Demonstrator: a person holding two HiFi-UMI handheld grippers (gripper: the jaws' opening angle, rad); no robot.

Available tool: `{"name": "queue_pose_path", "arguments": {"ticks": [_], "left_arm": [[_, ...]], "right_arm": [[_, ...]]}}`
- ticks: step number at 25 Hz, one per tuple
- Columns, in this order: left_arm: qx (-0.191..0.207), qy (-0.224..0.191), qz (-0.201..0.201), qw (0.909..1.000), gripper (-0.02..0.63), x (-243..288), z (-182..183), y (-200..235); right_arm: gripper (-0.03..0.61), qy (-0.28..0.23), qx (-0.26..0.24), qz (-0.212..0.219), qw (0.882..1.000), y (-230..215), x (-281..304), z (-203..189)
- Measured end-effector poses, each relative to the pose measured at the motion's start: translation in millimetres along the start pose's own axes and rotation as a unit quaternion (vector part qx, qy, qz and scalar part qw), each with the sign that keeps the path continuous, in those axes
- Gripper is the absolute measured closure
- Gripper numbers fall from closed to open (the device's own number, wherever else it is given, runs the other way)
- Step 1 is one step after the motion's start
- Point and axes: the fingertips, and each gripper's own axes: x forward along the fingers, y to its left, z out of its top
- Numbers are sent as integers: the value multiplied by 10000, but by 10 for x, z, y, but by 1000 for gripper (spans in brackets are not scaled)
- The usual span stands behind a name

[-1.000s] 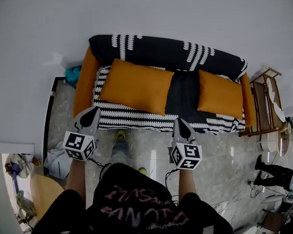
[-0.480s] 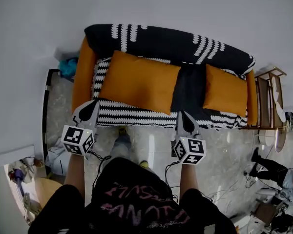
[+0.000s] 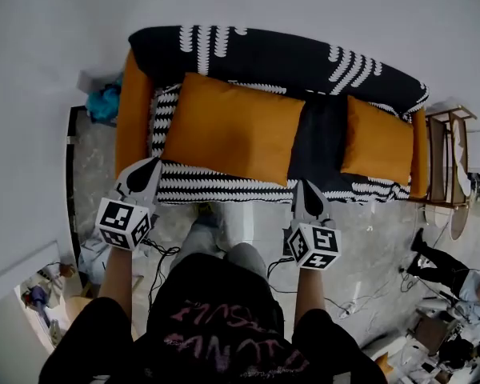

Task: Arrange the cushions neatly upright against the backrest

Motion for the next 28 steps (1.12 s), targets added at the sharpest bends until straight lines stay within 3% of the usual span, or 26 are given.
{"name": "queue_pose_path", "arguments": {"ticks": [16,22,28], "left_arm": [[-17,603,-28,9982,612,1119,-352,437],[260,903,47,9956,612,1621,-592,594],[-23,1079,382,9934,612,2086,-896,850]], "right_arm": [[566,375,491,-193,9979,-680,1012,-423],[565,574,578,-37,9967,-911,1548,-684],[555,1102,471,198,9926,-1119,2010,-1146]]}}
